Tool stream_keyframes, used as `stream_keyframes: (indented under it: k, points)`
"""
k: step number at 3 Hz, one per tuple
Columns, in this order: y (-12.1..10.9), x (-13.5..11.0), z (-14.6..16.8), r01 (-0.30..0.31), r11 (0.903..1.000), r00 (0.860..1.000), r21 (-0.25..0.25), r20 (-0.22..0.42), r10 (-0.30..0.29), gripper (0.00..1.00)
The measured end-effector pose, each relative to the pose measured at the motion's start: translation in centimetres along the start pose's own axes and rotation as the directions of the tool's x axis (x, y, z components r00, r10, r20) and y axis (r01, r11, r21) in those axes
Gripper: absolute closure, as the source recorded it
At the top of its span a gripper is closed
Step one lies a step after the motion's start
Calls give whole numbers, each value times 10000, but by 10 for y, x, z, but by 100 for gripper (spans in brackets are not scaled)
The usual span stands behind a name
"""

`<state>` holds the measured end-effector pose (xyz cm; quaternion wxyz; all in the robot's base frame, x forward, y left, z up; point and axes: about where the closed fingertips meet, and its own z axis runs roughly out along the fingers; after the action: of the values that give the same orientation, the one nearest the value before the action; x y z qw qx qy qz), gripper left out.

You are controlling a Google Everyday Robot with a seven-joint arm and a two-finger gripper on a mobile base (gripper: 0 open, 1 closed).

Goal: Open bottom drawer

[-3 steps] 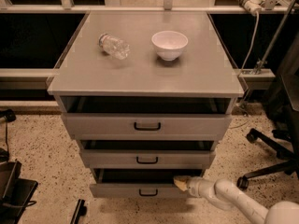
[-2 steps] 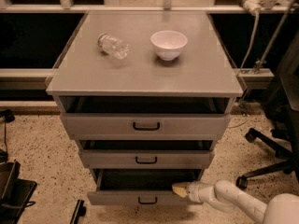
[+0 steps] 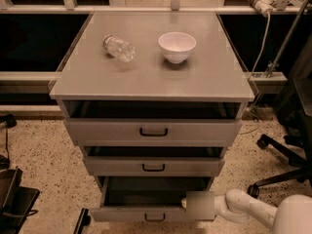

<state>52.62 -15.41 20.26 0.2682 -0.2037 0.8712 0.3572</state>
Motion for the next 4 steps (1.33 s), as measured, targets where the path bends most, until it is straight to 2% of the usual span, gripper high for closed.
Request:
stream_keyframes:
  k: [1, 2, 3, 4]
  points:
    - [13, 27, -11, -971, 9953, 9900, -4, -1033, 966, 100]
    - [13, 32, -13, -1228, 9924, 9844, 94, -1255, 1230, 100]
    - [20, 51, -21, -2052, 9787, 9668, -7, -1557, 2026, 100]
    - [-4, 41, -31, -2666, 9632, 9638, 330, 13, 2667, 100]
